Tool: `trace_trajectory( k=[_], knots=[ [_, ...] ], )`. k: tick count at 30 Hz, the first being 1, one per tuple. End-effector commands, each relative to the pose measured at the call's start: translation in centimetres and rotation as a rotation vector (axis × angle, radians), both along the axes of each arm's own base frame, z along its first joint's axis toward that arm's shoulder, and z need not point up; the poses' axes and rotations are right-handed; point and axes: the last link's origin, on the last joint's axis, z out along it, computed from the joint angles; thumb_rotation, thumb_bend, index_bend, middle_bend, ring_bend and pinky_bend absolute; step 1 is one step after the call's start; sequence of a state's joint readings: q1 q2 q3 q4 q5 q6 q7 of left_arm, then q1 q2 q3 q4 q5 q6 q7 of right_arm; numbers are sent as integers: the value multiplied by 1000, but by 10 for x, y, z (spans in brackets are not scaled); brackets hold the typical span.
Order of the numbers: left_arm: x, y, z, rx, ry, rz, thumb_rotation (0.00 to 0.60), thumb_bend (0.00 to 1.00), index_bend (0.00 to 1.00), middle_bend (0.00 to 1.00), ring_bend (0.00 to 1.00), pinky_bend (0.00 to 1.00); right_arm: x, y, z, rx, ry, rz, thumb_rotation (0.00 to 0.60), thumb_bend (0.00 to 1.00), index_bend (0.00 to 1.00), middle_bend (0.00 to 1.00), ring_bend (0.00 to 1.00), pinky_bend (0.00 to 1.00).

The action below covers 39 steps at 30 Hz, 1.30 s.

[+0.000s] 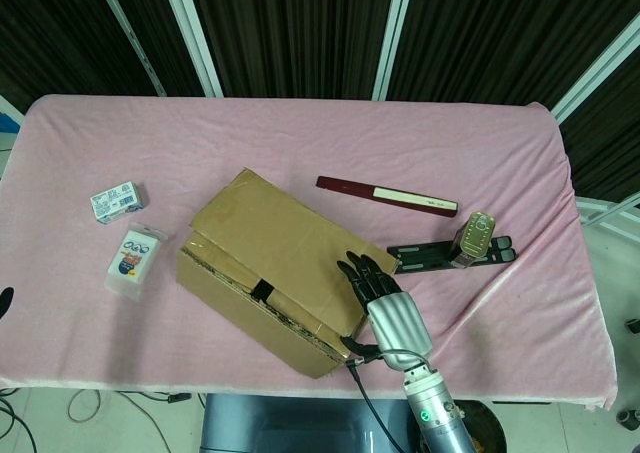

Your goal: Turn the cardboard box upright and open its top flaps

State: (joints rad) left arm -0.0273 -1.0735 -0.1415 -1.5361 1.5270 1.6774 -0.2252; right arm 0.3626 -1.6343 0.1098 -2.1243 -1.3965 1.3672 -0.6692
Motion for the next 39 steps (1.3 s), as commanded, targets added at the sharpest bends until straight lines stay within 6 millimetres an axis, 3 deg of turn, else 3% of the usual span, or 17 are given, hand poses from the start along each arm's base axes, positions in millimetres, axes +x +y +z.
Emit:
trace_trajectory(
  k=[1,8,17,23,27,30,34,39],
  knots=[
    [0,0,0,0,-2,0,600,255,0,21,0,41,3,-5,1,-23,-15,7,600,229,0,0,0,230],
    [-2,0,-1,-7,1,6,600,255,0,21,0,41,11,-26,24,-185,-13,44,600,229,0,0,0,230],
    [-4,1,-4,-22,6,19,600,255,0,21,0,41,4,-74,85,-390,57,-6,600,229,0,0,0,230],
    [-7,1,-7,-27,18,33,600,255,0,21,0,41,-27,-111,128,-502,130,-120,600,229,0,0,0,230],
    [-7,1,-8,-31,27,36,600,255,0,21,0,41,-44,-121,138,-521,158,-170,600,229,0,0,0,230],
    [-7,1,-9,-37,36,39,600,255,0,21,0,41,-69,-129,143,-522,204,-243,600,229,0,0,0,230],
    [-4,2,-9,-53,64,33,600,268,0,21,0,42,-98,-126,143,-488,226,-316,600,228,0,0,0,230],
    [6,10,-6,-126,141,16,600,398,25,27,3,59,-127,-107,145,-464,250,-349,600,229,0,0,0,230]
  ],
)
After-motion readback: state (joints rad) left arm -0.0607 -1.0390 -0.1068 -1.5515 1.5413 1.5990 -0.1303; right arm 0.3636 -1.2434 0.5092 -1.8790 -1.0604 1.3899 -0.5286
